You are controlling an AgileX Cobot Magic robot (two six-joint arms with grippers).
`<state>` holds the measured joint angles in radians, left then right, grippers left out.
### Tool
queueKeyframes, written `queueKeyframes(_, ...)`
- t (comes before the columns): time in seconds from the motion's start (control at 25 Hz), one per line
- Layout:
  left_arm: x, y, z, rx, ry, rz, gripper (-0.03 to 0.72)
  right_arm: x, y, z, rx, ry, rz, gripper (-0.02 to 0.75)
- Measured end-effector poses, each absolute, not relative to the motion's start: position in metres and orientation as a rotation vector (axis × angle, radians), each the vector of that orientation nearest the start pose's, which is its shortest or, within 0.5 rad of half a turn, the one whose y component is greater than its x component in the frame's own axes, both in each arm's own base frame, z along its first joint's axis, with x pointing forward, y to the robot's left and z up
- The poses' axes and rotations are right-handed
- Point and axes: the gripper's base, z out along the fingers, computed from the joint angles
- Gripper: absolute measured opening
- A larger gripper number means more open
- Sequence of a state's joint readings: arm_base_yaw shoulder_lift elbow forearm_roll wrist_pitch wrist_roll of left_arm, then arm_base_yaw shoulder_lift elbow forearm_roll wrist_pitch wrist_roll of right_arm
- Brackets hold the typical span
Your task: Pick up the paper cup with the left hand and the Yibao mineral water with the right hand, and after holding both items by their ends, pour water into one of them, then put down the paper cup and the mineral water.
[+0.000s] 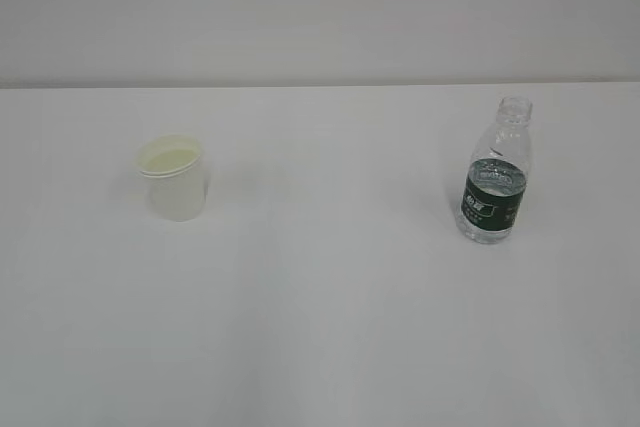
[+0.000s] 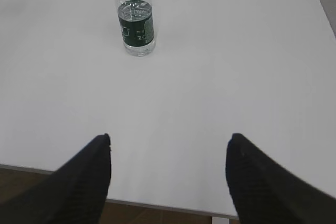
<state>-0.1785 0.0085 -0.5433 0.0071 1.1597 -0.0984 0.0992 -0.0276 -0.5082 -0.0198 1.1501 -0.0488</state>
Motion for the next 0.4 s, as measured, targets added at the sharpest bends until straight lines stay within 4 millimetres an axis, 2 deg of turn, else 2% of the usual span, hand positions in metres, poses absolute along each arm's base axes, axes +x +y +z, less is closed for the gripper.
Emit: queueKeyframes(0.4,-0.0084,0.0011,0.2787,0.084,2.09,-0.174,0.433,-0.0134,-0.003,0.2726,-0.152,2.086,0.007,0.519)
